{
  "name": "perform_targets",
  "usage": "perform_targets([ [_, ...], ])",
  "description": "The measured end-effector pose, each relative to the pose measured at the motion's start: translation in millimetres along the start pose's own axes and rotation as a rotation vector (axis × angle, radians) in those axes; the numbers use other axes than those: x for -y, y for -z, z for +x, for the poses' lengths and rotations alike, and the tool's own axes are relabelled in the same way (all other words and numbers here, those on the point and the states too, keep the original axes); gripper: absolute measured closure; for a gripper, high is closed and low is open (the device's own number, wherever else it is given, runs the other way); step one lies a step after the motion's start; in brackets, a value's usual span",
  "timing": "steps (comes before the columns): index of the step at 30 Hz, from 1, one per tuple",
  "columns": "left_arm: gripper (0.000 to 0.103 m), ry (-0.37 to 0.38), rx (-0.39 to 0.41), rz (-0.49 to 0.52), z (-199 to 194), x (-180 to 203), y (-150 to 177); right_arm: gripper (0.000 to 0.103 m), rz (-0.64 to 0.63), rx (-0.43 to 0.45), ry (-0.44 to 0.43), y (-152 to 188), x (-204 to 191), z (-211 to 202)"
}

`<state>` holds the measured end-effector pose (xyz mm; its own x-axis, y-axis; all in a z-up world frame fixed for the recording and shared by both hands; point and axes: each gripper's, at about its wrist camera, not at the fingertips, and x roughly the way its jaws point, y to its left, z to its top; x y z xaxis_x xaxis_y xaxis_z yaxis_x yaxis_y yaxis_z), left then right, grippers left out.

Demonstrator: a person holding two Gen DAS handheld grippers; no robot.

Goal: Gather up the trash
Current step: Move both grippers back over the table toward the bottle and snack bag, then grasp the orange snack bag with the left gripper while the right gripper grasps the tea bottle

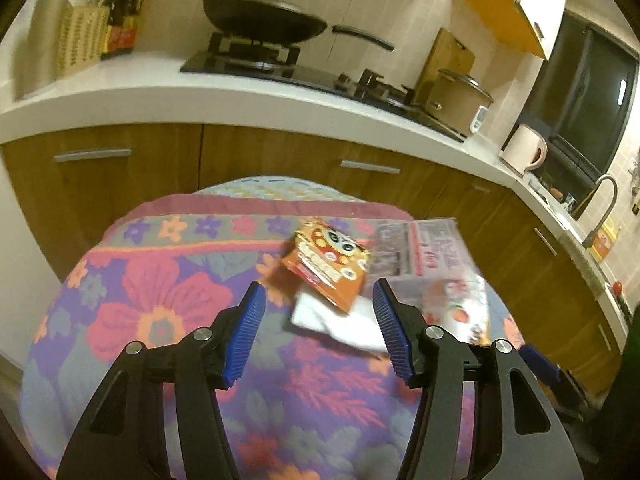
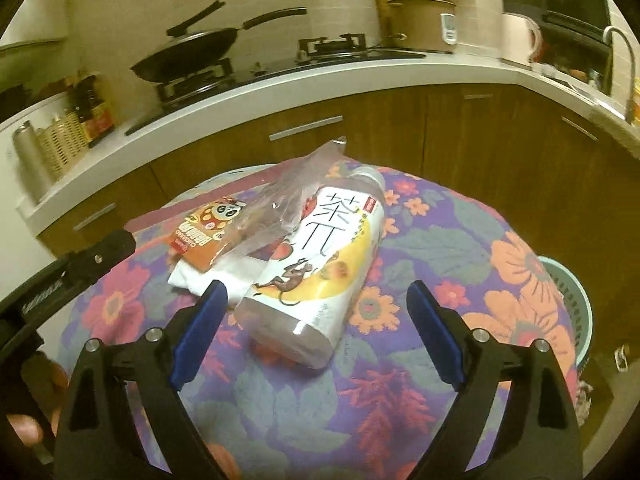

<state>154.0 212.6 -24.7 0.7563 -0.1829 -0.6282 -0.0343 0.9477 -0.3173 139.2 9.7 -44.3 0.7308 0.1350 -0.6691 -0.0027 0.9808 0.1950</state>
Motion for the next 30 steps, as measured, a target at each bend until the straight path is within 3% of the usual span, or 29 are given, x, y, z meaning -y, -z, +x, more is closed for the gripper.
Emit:
perform_targets([
  [12,0.049,0.046,-0.141,-0.043,81.2,-30.8,-31.7,0.016,0.019,0.011,0.173,5.0,-27.1,34.4],
  [20,0.050,0.091,-0.195,-0.032,107.4,-20.2,-31.4,0.018,0.039,-0.005,0.194,3.2,-21.6,46.0],
  [22,0.051,0.090,-0.195,-0.022,109.1,-16.7,-30.8,0.025,0.054,-0.015,0.189,2.5,-18.1,47.7],
  [25,0.060,0.097,-0.210,-0.019,113.2,-13.0,-30.9,0.038,0.064,-0.040,0.174,3.9,-15.0,50.3],
  [30,0.072,0.069,-0.211,-0.016,115.7,-10.8,-30.7,0.041,0.074,-0.036,0.168,4.3,-9.8,46.7],
])
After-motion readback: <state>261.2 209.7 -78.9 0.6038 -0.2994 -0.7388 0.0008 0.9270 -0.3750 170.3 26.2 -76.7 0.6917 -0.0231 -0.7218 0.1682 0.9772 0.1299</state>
